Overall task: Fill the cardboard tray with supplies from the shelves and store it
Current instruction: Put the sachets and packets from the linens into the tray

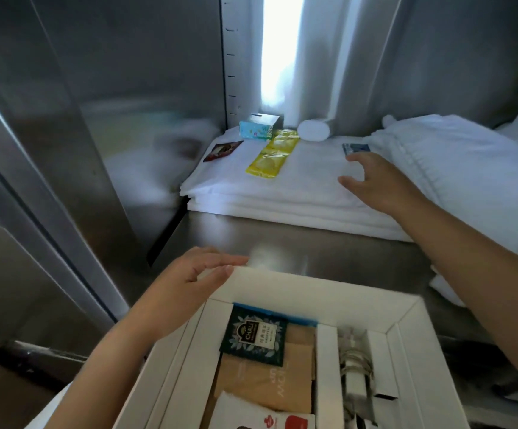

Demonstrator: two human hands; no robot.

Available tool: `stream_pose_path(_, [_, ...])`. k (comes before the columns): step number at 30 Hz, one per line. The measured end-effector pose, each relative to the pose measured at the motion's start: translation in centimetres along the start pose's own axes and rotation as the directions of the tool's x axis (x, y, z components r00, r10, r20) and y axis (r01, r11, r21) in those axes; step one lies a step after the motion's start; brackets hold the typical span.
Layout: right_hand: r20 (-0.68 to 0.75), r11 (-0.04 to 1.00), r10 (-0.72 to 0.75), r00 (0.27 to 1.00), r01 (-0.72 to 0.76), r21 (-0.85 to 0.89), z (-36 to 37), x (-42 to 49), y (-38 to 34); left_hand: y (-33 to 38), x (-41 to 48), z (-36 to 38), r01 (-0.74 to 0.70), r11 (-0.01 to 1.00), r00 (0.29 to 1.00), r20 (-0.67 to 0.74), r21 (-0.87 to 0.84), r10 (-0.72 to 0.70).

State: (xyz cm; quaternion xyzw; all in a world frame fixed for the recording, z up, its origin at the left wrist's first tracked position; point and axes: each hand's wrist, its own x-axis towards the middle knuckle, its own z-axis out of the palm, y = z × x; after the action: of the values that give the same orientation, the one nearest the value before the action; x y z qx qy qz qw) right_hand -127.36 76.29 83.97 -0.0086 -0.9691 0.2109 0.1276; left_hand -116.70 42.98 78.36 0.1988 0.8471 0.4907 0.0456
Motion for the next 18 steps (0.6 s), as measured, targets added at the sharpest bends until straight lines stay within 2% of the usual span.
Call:
stream_pose_path(9, [0.058, 0.997, 0.068, 0.996, -0.065, -0.050, 2.1, 4.9, 3.2, 0.4, 0.0, -0.1, 0.016, 1.000, 1.000, 0.010, 0.002, -0.016])
stream_pose_path(14, [0.097, 0.986, 0.102, 0.990, -0.088, -0.140, 3.0, 6.0, 3.4, 0.4, 0.1, 0.1, 0.034, 0.999, 0.999, -0.024, 0.036, -0.033])
stream_pose_path(18, [0.048, 0.983, 0.094, 0.994, -0.085, -0.161, 3.2, 6.2, 3.3, 0.5, 0.3, 0.2, 0.043, 0.995, 0.999, -0.037, 0.087, -0.040])
